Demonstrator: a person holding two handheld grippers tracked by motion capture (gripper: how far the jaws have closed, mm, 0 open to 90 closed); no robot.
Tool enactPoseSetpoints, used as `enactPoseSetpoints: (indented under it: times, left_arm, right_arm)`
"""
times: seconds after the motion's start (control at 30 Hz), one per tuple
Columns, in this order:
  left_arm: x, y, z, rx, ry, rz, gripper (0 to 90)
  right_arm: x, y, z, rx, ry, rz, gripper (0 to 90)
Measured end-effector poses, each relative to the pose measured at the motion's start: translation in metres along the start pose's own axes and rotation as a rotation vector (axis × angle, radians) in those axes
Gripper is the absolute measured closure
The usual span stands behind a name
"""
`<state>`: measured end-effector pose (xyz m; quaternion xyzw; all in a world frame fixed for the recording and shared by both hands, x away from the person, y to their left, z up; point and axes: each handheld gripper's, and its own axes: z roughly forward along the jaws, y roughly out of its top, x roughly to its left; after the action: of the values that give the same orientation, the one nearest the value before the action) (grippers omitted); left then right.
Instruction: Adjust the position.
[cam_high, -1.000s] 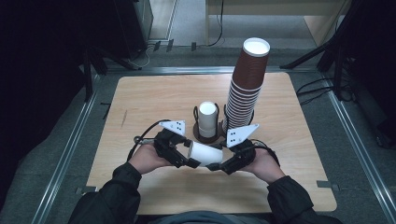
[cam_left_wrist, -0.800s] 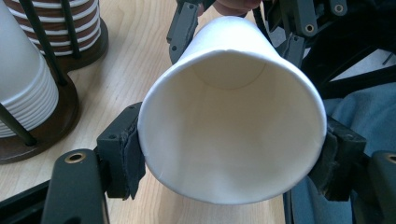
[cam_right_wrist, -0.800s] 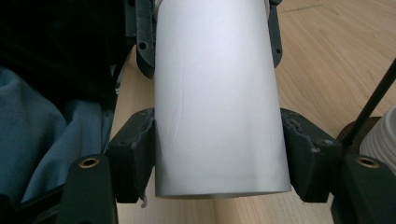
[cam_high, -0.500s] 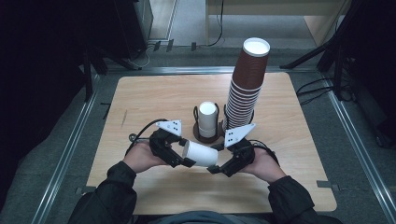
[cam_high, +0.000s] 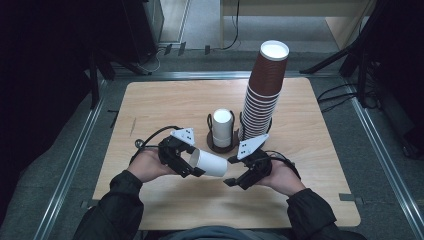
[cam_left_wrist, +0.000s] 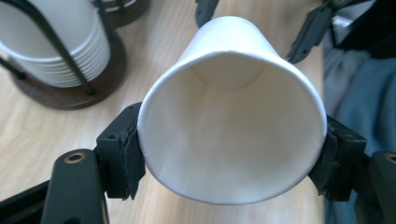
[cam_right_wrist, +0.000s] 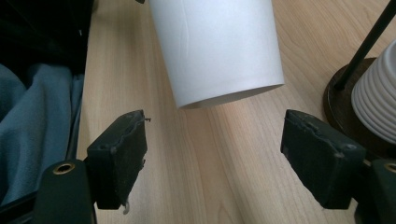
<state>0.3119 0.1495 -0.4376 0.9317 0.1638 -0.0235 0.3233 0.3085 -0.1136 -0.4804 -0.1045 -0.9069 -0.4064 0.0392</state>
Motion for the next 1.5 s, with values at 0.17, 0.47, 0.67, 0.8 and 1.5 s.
enactPoseSetpoints:
  times: [0.17, 0.47, 0.67, 0.8, 1.5]
  left_arm:
    - [0.001, 0.001, 0.006, 0.046, 0.018, -0.009, 24.7]
    - [0.001, 0.008, 0.017, 0.115, 0.039, 0.014, 24.8]
    - [-0.001, 0.011, 0.025, 0.173, 0.056, 0.033, 24.8]
    - [-0.004, 0.015, 0.03, 0.185, 0.047, 0.049, 24.8]
    - [-0.019, 0.026, 0.037, 0.174, 0.014, 0.086, 23.9]
  right_arm:
    - [0.0, -0.001, 0.003, 0.031, -0.017, 0.01, 22.6]
    - [-0.001, -0.001, 0.007, 0.056, -0.043, -0.005, 22.7]
    - [0.0, -0.002, 0.009, 0.076, -0.05, -0.018, 22.7]
    - [0.0, -0.002, 0.011, 0.079, -0.052, -0.024, 22.7]
    - [0.009, 0.007, 0.032, 0.092, -0.038, -0.079, 31.4]
